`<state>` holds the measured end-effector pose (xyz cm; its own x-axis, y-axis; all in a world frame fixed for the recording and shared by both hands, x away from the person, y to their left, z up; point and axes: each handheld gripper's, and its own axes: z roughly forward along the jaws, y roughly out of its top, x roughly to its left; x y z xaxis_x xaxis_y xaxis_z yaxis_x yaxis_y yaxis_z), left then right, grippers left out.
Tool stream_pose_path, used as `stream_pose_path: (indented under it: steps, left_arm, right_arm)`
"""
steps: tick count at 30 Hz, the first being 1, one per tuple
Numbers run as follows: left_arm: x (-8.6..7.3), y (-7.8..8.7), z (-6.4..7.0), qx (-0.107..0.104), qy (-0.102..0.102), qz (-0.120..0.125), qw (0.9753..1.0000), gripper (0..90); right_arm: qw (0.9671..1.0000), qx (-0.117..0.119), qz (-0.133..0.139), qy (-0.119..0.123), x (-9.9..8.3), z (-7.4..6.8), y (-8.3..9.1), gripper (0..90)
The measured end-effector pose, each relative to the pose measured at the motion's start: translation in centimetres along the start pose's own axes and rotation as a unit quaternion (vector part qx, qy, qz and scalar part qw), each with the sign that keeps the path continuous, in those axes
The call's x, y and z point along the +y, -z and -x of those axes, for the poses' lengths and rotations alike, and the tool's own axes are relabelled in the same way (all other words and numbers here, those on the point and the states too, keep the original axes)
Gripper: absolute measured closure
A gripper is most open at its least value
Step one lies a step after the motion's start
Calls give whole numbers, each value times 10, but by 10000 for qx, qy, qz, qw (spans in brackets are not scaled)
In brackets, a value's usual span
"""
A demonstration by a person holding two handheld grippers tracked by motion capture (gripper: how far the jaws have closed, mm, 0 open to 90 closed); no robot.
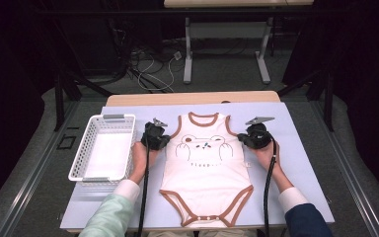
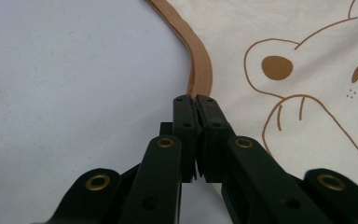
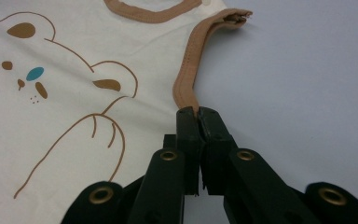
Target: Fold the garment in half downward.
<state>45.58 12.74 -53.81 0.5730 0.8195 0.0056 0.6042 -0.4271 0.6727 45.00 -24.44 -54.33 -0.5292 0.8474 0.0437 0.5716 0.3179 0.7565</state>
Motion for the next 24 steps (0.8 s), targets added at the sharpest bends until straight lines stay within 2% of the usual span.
stream_pose_path:
  steps: [5, 7, 9, 13, 16, 24]
  left_arm:
    - [2, 10, 2, 4, -63, 93, 9999, 879]
    - [2, 14, 2, 1, -103, 126, 9999, 879]
    - [2, 16, 3, 4, -67, 149, 9999, 879]
    - [4, 24, 6, 38, -145, 241, 9996, 879]
    - [6, 27, 6, 152, -270, 252, 9992, 879]
    - [10, 26, 5, 227, -274, 276, 9990, 878]
  right_arm:
    - [9999, 54, 136, 59, 3, 0, 11, 877]
    - [9997, 119, 206, -15, 3, -1, 15, 877]
    - [9997, 122, 225, 5, 3, -1, 16, 877]
    - [9993, 185, 331, 9, 4, -3, 26, 877]
    - [9991, 131, 394, 80, 6, -5, 29, 877]
    - [9989, 40, 416, 221, 17, -4, 30, 877]
